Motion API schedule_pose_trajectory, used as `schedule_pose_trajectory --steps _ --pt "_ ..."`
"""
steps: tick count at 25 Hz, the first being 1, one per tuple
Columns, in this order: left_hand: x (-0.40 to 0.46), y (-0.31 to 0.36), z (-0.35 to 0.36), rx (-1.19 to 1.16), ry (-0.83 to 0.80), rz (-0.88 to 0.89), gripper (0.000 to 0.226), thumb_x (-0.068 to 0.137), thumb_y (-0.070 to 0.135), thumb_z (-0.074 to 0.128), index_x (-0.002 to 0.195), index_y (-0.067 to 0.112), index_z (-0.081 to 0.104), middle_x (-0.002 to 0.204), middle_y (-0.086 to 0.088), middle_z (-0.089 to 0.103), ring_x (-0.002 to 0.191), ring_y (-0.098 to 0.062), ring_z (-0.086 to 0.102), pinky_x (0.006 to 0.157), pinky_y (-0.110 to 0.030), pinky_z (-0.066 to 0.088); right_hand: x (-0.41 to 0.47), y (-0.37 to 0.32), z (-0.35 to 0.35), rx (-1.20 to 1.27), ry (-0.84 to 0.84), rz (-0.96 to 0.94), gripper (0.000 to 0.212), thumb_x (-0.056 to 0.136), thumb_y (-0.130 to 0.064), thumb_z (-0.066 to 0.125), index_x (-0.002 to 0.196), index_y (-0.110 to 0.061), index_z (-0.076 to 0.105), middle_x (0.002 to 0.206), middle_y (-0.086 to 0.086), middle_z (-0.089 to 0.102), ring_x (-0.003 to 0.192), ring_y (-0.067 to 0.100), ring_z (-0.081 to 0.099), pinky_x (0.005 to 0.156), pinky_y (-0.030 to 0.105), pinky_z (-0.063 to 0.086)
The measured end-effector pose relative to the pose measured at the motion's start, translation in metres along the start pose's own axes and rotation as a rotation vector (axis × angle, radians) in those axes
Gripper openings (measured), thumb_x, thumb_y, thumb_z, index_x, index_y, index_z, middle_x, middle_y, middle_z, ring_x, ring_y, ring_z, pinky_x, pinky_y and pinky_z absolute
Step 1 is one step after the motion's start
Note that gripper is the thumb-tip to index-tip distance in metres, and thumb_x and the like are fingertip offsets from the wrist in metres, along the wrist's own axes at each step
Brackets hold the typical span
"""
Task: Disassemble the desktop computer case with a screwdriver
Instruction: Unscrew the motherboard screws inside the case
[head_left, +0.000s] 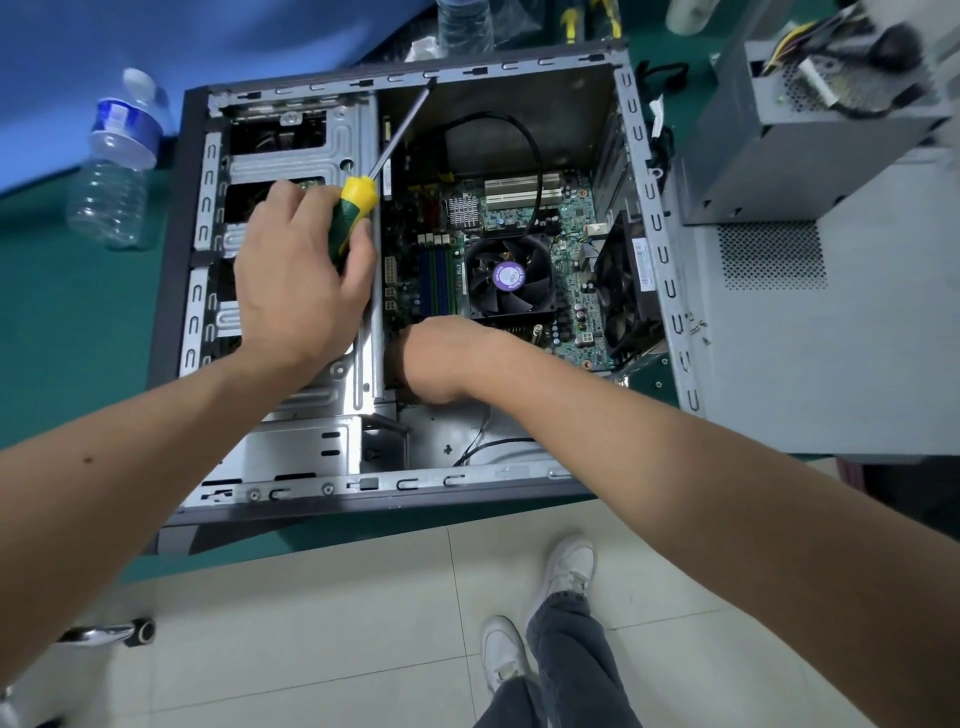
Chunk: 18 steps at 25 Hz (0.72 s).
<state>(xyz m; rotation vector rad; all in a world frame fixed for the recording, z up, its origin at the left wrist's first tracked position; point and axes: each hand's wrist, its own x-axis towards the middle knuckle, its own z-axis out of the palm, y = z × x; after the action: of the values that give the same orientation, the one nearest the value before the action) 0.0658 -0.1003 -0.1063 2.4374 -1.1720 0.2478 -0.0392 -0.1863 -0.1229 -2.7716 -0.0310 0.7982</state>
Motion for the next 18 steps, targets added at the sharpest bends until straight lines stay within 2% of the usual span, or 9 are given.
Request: schedule_pose_trajectory --steps 5,7,8,9,10,12,14,16,18 --pt "0.0 -0.001 0.0 -0.002 0.001 0.008 0.032 0.098 0.032 0.049 0.111 0.006 0.06 0.094 -0.015 0.051 0.083 -0.029 0.047 0.067 -0.032 0.029 -0.028 0.009 -0.014 0.267 0.109 0.053 0.023 0.083 -0.008 0.05 0.064 -0.011 0.038 0.063 0.003 0.041 0.055 0.022 0.04 0.049 0.031 0.029" --pt "0.001 -0.001 0.0 -0.005 -0.007 0.012 0.03 0.098 0.031 0.05 0.111 0.006 0.06 0.093 -0.014 0.05 0.083 -0.029 0.046 0.067 -0.032 0.027 -0.053 0.011 -0.019 0.416 0.195 0.074 0.009 0.083 -0.012 0.049 0.081 -0.012 0.057 0.065 0.002 0.048 0.061 0.024 0.047 0.053 0.032 0.039" --pt "0.001 -0.001 0.0 -0.006 -0.015 0.015 0.03 0.098 0.03 0.051 0.111 0.005 0.06 0.092 -0.014 0.05 0.082 -0.029 0.046 0.067 -0.031 0.027 -0.068 0.014 -0.019 0.475 0.244 0.111 0.025 0.086 -0.014 0.047 0.104 -0.015 0.064 0.071 0.0 0.055 0.066 0.023 0.052 0.059 0.034 0.046" --pt "0.001 -0.001 -0.002 -0.004 -0.023 0.017 0.029 0.098 0.029 0.051 0.111 0.004 0.06 0.091 -0.015 0.05 0.082 -0.03 0.046 0.066 -0.031 0.026 -0.085 0.017 -0.021 0.514 0.298 0.15 0.04 0.09 -0.016 0.044 0.127 -0.021 0.059 0.078 -0.003 0.06 0.069 0.018 0.055 0.064 0.033 0.05" --pt "0.0 0.0 -0.002 -0.002 -0.032 0.016 0.029 0.098 0.028 0.052 0.111 0.004 0.06 0.091 -0.015 0.05 0.082 -0.03 0.046 0.066 -0.031 0.026 -0.1 0.023 -0.02 0.563 0.354 0.181 0.047 0.094 -0.018 0.042 0.139 -0.026 0.051 0.081 -0.007 0.062 0.067 0.011 0.056 0.061 0.03 0.05" --pt "0.0 0.002 -0.004 -0.002 -0.045 0.005 0.028 0.098 0.027 0.053 0.112 0.004 0.06 0.091 -0.015 0.05 0.082 -0.03 0.045 0.066 -0.032 0.027 -0.131 0.039 -0.023 0.71 0.5 0.239 0.046 0.098 -0.018 0.041 0.142 -0.029 0.048 0.08 -0.014 0.062 0.049 -0.001 0.048 0.045 0.018 0.041" --pt "-0.001 0.004 -0.006 -0.007 -0.054 -0.004 0.028 0.098 0.026 0.053 0.114 0.004 0.06 0.09 -0.014 0.049 0.081 -0.029 0.045 0.065 -0.032 0.027 -0.159 0.062 -0.021 0.911 0.673 0.327 0.045 0.098 -0.015 0.041 0.14 -0.03 0.05 0.085 -0.02 0.06 0.041 0.001 0.042 0.036 0.014 0.032" --pt "-0.001 0.004 -0.006 -0.012 -0.063 -0.004 0.03 0.098 0.028 0.052 0.115 0.004 0.059 0.089 -0.013 0.049 0.081 -0.028 0.044 0.064 -0.033 0.029 -0.183 0.084 -0.005 1.093 0.833 0.483 0.046 0.098 -0.012 0.039 0.137 -0.032 0.053 0.081 -0.023 0.059 0.037 0.002 0.036 0.034 0.015 0.028" --pt "0.0 0.004 -0.007 -0.015 -0.072 -0.012 0.034 0.097 0.032 0.048 0.116 0.005 0.059 0.089 -0.012 0.048 0.081 -0.027 0.043 0.063 -0.033 0.029 -0.197 0.097 0.023 1.19 0.849 0.647 0.045 0.1 -0.012 0.037 0.137 -0.032 0.054 0.069 -0.027 0.06 0.039 0.0 0.033 0.036 0.015 0.029"
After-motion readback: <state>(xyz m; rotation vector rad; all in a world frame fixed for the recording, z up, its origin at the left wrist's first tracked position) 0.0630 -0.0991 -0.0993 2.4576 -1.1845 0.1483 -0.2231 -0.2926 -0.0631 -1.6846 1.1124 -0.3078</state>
